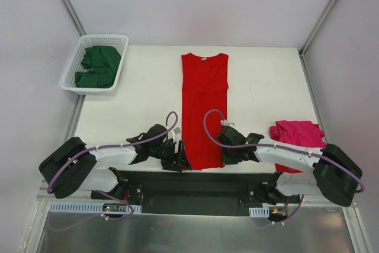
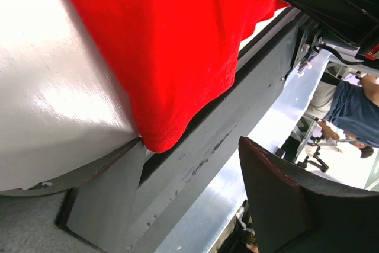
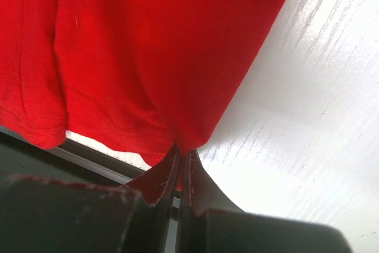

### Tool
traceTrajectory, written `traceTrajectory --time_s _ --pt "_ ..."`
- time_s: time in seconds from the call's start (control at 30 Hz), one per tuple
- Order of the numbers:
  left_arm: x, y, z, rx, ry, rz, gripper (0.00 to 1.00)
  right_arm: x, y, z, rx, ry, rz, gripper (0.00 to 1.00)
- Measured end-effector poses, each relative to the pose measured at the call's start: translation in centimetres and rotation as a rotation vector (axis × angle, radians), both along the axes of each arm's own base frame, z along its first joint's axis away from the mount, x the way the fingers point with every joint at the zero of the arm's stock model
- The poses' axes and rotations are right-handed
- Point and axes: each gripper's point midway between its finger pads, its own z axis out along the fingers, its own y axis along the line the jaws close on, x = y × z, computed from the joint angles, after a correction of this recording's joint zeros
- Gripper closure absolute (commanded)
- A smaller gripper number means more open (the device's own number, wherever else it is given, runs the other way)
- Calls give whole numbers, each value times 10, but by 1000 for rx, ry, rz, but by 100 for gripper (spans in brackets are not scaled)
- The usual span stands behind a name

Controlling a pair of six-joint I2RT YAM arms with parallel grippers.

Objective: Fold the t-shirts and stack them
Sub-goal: Grab the bottom of the folded rectangular tshirt with both arms

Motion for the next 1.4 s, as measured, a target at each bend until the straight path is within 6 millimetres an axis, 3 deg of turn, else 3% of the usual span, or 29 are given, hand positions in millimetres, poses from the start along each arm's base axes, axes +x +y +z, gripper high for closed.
traceTrajectory --time_s 0.47,0.57,0.67,0.73,0.87,0.97,1.4 --pt "1 -2 -1 25 18 -2 31 0 0 0 -2 -4 8 99" --pt "1 -4 -1 31 24 -5 39 -1 0 0 -2 -4 9 99" --pt "1 -3 -5 45 27 -3 60 -1 0 0 -3 -5 11 99" --pt "1 0 -9 63 26 2 81 0 0 0 -3 -6 13 99" --pt "0 6 -17 100 30 14 85 0 0 0 -4 -7 18 99" --pt "1 7 -18 105 28 17 100 0 0 0 -5 -8 19 99" --pt "2 11 -17 109 3 32 100 -1 -1 1 -10 -15 25 99"
